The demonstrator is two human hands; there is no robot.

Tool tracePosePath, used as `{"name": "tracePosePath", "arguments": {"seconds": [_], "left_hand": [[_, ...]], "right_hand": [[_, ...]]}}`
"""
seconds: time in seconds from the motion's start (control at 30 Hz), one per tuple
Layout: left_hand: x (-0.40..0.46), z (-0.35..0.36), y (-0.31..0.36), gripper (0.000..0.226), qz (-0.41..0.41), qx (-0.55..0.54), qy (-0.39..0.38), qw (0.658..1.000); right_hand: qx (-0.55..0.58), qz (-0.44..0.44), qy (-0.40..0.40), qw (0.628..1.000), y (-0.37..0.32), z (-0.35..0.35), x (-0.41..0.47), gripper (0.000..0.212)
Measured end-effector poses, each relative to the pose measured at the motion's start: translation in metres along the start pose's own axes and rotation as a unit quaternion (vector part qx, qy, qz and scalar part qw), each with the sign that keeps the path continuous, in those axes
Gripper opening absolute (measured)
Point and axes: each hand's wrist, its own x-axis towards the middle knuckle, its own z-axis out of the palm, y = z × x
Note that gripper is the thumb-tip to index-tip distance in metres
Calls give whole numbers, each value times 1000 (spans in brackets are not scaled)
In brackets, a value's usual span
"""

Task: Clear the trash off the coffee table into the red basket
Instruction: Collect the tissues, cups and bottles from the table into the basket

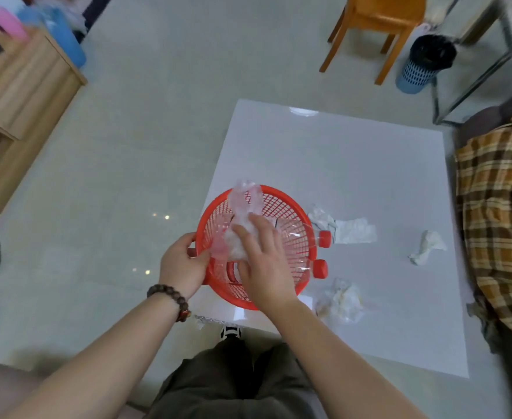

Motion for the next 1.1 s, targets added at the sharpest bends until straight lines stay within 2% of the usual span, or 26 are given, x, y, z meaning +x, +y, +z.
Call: {"name": "tracePosePath", "arguments": {"seconds": [0.1,0.27,0.4,0.57,0.7,0.77,0.83,0.93,1.0,1.1], "left_hand": [[-4,8,10,23,2,7,-5,1000],[-4,9,18,14,-4,14,0,1000],[-2,10,19,12,-16,11,-4,1000],[6,17,16,16,-33,-1,13,999],[10,26,10,4,-23,0,57,998],[10,29,7,8,-31,-17,74,997],[9,33,3,12,-42,-33,80,995],[4,41,-4,15,-47,-60,81,994],[-1,47,-8,21,-52,-74,84,992],[-7,58,-14,31,-61,-80,89,991]], "right_hand": [[-90,-28,-86,992,5,5,-4,55],[-88,-30,-195,976,13,4,-7,51],[-35,-28,-168,985,15,-6,-9,51],[-9,-33,-56,998,31,-21,-23,53],[-7,43,41,998,80,-32,-54,52],[-30,113,58,992,116,-32,-76,54],[-52,205,21,977,156,-27,-100,61],[-78,330,-106,935,211,-9,-134,74],[-94,362,-158,914,237,6,-147,77],[-109,369,-198,902,261,29,-147,78]]}}
